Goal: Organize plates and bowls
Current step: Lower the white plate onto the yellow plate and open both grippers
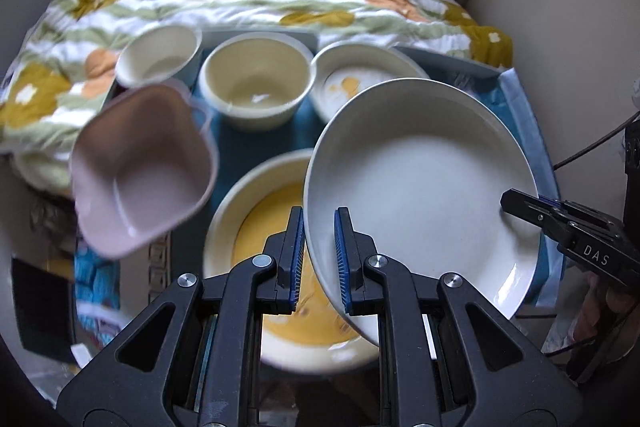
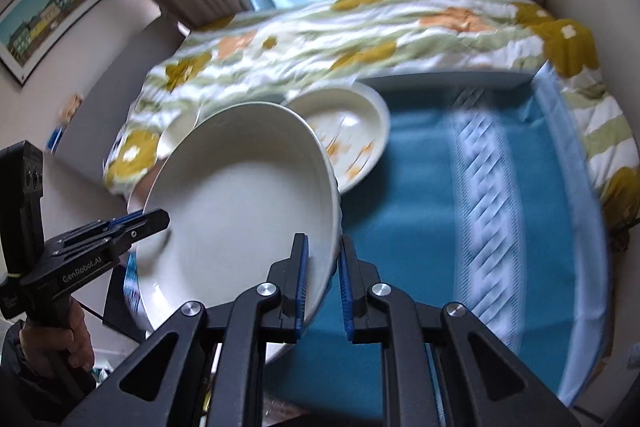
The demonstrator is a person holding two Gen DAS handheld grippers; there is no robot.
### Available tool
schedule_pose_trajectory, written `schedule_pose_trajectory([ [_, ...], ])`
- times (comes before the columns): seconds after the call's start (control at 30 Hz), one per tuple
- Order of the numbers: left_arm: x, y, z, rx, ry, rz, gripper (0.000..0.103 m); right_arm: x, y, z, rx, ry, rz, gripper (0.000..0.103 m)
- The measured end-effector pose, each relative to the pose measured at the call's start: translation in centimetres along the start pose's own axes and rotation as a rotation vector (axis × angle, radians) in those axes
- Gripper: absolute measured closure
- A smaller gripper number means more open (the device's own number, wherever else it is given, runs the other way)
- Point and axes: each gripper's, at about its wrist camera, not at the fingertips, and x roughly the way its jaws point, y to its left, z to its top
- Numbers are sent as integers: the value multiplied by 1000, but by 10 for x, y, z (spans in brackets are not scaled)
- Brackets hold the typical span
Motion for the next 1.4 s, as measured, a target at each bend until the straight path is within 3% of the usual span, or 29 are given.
schedule_pose_trajectory([
  [0.13,10,22,-31,-32,44,0,90,21,18,-29,-4,48,-9,89],
  [0.3,30,37,-50,-54,78,-6,90,39,26,-39,-20,72,-33,89],
  [0.57,57,44,-40,-84,83,17,90,62,29,-30,-77,80,-56,89],
  [0.93,75,32,-30,-43,87,70,90,70,31,-27,-122,91,-77,89],
  [1.4,71,-5,-37,174,9,334,90,80,48,-29,-246,89,-154,89],
])
